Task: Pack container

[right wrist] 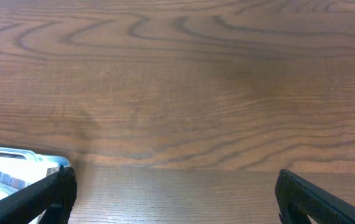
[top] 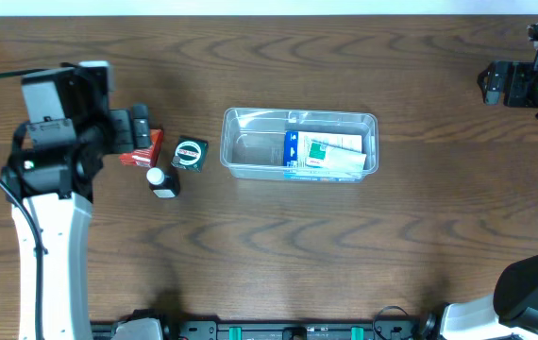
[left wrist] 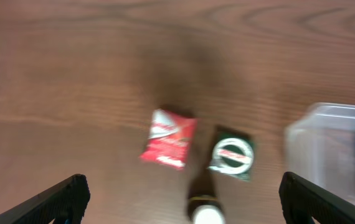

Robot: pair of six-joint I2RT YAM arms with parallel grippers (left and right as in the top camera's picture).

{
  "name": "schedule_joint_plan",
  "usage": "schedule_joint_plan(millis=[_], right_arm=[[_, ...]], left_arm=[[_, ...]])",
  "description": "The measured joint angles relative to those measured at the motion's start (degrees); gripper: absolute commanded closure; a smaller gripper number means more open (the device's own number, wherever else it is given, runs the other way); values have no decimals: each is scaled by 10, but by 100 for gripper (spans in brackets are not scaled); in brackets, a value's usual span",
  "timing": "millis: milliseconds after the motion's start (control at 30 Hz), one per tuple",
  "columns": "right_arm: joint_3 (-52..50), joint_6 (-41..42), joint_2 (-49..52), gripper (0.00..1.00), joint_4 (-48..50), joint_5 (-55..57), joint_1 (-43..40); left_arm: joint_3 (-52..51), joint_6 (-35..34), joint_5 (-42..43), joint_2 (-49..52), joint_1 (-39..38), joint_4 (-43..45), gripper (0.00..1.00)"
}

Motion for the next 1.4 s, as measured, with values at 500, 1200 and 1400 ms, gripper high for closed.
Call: schedule_joint_plan(millis=[500, 1200, 1400], right_arm=[[0, 0, 0, 1, 0, 0, 0], [0, 0, 0, 1, 0, 0, 0], [0, 0, 0, 1, 0, 0, 0]], left_arm=[[9, 21, 46, 198, 49, -3, 2], [272, 34, 87, 398, 49, -228, 2], [272, 40, 75, 456, 42, -224, 2]])
